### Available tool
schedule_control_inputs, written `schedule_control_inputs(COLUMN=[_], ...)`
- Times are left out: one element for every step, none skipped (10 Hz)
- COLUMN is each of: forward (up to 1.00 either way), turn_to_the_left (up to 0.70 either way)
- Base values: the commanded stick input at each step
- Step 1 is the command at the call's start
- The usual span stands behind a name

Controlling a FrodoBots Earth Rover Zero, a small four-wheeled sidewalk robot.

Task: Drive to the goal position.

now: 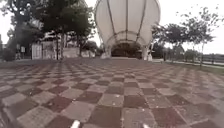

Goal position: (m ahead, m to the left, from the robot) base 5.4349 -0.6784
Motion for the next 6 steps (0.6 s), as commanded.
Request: schedule_control_inputs(forward=[0.70, 0.70, 0.70, 0.70, 0.70, 0.70], turn_to_the_left=[0.00, 0.00, 0.00, 0.00, 0.00, 0.00])
